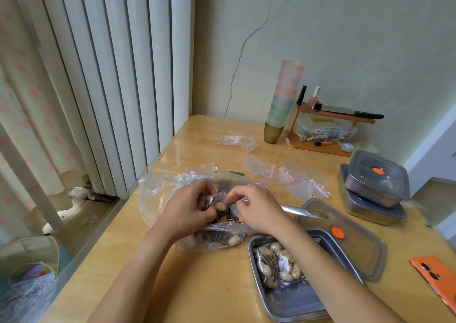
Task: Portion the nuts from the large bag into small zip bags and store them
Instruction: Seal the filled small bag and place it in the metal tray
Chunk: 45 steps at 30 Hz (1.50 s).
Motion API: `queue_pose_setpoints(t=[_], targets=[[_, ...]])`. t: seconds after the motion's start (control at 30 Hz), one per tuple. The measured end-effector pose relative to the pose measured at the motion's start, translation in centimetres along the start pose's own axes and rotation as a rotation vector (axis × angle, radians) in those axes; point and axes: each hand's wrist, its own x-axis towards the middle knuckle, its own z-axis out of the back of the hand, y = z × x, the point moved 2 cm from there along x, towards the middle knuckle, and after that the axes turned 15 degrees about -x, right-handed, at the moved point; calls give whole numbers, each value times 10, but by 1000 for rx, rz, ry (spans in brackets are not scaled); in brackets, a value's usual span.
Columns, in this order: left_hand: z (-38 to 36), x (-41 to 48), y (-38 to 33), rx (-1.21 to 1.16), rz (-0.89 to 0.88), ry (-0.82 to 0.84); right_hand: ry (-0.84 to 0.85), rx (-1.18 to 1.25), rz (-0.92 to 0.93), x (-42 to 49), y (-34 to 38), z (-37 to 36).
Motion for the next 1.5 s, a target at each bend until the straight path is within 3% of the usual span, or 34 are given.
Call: queue_pose_setpoints(t=[0.1,0.23,0.5,0.77,0.93,1.0,1.2,1.37,1.5], targets=[[3,0,-1,-32,15,-35,-33,-36,-71,0,-3,-1],[0,-2,-6,-58,1,-7,-120,33,-25,2,1,0],[5,-4,-10,-268,50,-131,-8,199,14,-1,6,1],[8,-4,-13,-501,167,-211,-42,-27,-28,0,1,-5],[5,-4,-13,-620,222,-158,-95,349,38,2,4,-4],[4,-5,-13,-630,218,-143,-163,395,44,4,3,-2],[3,-5,-15,-666,230,-126,-235,300,40,6,2,1],[2,-8,-18,-651,140,-8,-257,348,100,0,7,5],[6,-7,-17,-717,99,-88,-265,155,74,-1,5,4]])
